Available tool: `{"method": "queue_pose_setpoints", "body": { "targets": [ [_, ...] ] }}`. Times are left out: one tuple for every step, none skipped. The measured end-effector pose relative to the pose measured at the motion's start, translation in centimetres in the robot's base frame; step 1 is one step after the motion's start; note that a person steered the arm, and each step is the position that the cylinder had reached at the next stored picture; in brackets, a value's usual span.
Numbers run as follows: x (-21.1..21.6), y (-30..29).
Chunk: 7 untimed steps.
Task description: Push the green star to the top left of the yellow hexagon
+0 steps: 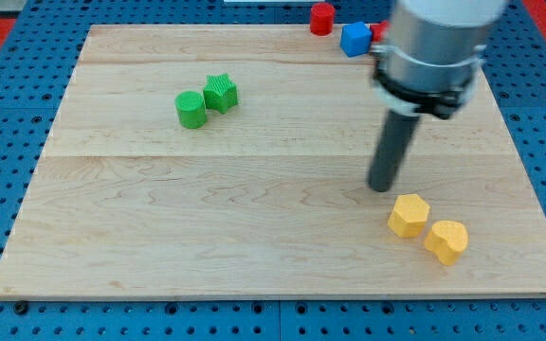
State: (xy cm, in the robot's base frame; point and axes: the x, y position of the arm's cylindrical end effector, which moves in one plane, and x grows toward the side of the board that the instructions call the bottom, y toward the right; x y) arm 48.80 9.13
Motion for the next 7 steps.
{"method": "queue_pose_setpoints", "body": {
  "targets": [
    [4.1, 0.2],
    [4.4, 4.7],
    [-2.6, 1.2],
    [-13.1, 1.4],
    [-18.4, -8.1],
    [-18.0, -18.2],
    [-14.5, -19.0]
  ]
}}
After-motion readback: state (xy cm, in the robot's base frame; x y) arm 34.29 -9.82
